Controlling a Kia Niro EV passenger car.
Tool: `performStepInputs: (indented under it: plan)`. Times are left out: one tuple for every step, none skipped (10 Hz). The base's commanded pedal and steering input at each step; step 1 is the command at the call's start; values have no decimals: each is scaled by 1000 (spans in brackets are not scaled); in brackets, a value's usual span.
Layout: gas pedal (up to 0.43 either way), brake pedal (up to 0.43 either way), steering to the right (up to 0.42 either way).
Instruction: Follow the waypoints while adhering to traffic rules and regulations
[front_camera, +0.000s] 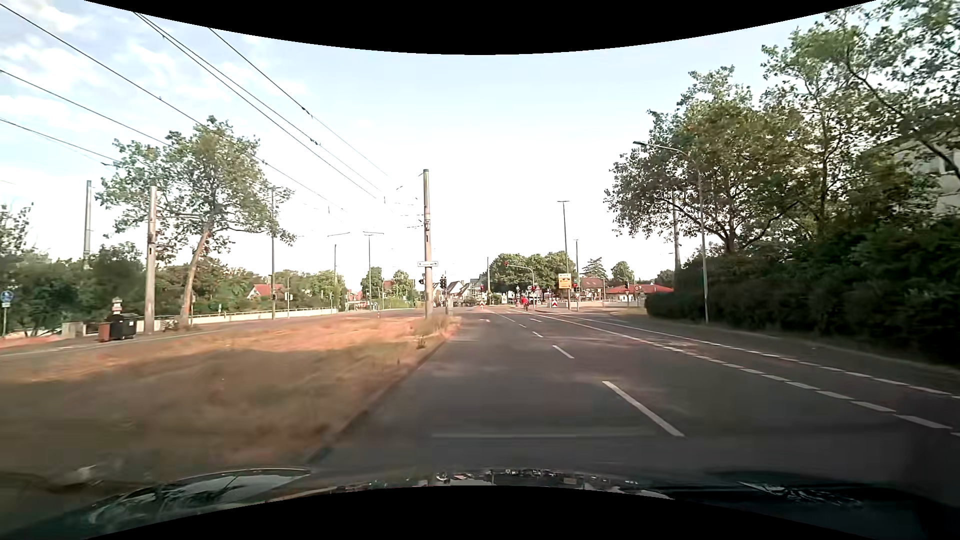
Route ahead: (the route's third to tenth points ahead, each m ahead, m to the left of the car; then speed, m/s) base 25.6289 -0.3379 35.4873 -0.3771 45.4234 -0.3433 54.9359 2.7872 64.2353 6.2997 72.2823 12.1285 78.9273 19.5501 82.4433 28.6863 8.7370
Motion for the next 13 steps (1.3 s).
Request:
performStepInputs:
  plan:
    - [28, 0, -1]
    - [28, 0, -1]
    - [28, 0, -1]
    - [28, 0, -1]
    - [28, 0, -1]
    - [28, 0, -1]
    - [28, 0, -1]
    - [28, 0, -1]
    - [28, 0, -1]
    - [28, 0, -1]
    - [28, 0, -1]
    - [28, 0, -2]
    - [28, 0, -2]
